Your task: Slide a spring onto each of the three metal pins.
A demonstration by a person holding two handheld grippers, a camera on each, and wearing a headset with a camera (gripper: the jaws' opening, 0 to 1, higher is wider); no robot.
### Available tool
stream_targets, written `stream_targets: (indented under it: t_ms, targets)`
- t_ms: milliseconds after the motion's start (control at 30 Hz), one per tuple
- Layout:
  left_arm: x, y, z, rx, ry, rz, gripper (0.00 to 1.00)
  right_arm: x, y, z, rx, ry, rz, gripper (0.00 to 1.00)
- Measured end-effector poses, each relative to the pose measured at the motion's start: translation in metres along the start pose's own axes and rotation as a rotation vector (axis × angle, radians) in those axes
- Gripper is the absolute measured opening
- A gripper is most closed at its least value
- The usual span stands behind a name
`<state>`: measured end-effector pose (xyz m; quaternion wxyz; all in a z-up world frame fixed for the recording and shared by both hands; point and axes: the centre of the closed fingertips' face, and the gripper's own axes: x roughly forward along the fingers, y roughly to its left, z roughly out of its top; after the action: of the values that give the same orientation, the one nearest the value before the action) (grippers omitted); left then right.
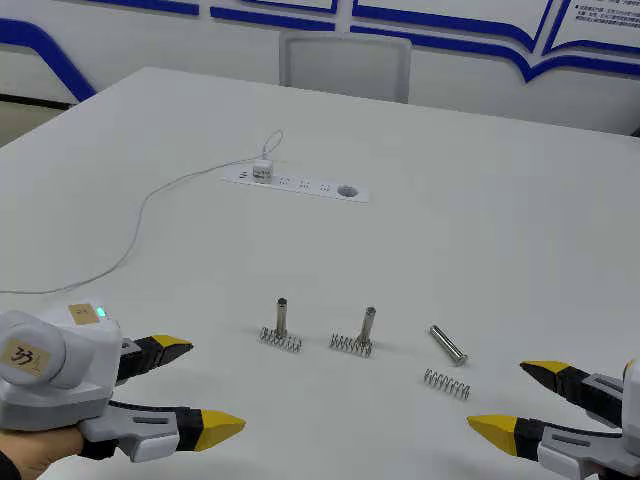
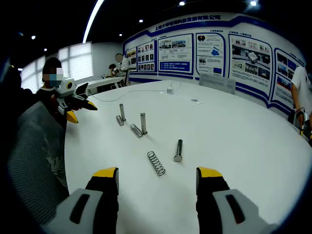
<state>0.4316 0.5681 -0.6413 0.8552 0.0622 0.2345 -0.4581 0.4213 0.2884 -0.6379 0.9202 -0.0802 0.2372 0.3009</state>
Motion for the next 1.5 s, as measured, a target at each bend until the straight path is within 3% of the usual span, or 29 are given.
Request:
stream_targets:
  t_ms: [733,1067,1333,1500]
  targets:
    - [-0.001,-0.001,-0.001,0.002,0.005,-0.005,0.72,0.000,0.001,0.000,0.007,0.017,0.000,0.64]
    - [-0.003,0.000,-0.002,-0.001,0.006,0.001,0.71,0.002,-0.001,-0.003,0.038,0.032,-0.003,0.59]
    - [-0.003,0.000,-0.002,-0.002,0.010,0.004,0.70,0.006,-0.007,0.007,0.050,0.030,-0.009,0.53]
    - [-0.004,0.000,-0.003,-0.002,0.011,0.004,0.70,0.013,-0.010,0.011,0.047,0.065,-0.015,0.48]
